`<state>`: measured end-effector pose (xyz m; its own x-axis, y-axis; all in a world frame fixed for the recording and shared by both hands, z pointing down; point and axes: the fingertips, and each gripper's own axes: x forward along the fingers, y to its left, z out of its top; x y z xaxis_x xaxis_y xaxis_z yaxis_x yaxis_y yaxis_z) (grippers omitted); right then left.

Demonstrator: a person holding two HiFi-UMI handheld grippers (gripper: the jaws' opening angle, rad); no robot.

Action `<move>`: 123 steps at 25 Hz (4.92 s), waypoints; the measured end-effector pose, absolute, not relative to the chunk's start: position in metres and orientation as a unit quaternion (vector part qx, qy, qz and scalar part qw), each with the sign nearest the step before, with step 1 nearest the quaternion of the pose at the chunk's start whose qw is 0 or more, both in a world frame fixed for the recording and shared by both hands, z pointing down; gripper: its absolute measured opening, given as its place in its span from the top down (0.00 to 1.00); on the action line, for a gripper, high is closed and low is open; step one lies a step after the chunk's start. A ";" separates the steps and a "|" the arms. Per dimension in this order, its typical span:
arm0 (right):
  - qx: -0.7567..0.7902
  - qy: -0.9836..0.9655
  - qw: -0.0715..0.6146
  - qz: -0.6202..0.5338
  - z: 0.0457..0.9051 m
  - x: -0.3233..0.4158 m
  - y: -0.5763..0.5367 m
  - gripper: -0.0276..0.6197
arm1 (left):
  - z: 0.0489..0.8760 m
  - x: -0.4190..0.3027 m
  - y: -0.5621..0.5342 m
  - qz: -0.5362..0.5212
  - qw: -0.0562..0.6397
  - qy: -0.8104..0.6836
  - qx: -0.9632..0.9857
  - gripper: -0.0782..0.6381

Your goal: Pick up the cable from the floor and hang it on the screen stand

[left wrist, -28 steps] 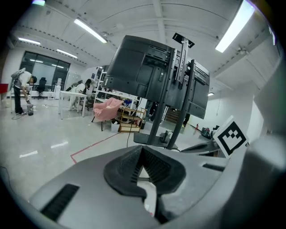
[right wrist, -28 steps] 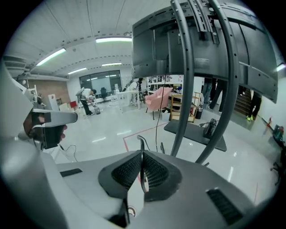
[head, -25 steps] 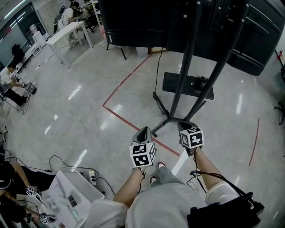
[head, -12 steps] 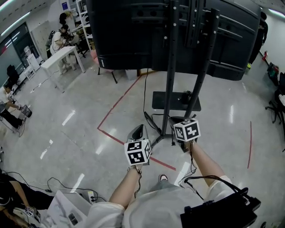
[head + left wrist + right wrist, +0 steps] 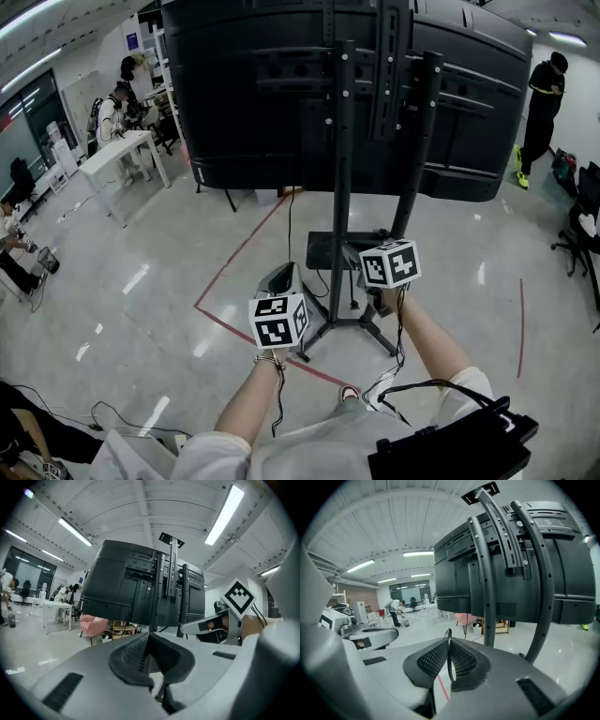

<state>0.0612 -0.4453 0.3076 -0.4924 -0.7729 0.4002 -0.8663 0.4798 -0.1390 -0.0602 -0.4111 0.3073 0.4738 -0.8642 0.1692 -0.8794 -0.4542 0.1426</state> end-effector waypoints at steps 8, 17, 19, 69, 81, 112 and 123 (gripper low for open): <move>0.468 -0.868 0.110 0.123 0.225 0.079 -0.517 0.91 | 0.255 -0.027 -0.483 0.017 0.083 -0.524 0.848 0.89; 0.456 -0.882 0.084 0.089 0.144 0.096 -0.560 0.91 | 0.181 0.009 -0.533 -0.010 0.040 -0.518 0.854 0.89; 0.452 -0.885 0.079 0.080 0.127 0.100 -0.565 0.91 | 0.163 0.017 -0.540 -0.012 0.024 -0.514 0.857 0.89; 0.517 -0.854 0.053 -0.019 -0.134 0.140 -0.667 0.91 | -0.043 0.055 -0.628 -0.041 -0.048 -0.513 0.856 0.89; 0.532 -0.846 0.035 0.016 -0.104 0.158 -0.668 0.91 | -0.025 0.077 -0.624 -0.041 -0.035 -0.487 0.871 0.89; 0.488 -0.864 -0.112 0.045 -0.003 0.183 -0.649 0.91 | 0.062 0.101 -0.605 -0.033 0.002 -0.496 0.868 0.89; 0.501 -0.861 -0.086 0.031 0.042 0.178 -0.629 0.91 | 0.092 0.102 -0.600 -0.032 0.009 -0.504 0.863 0.89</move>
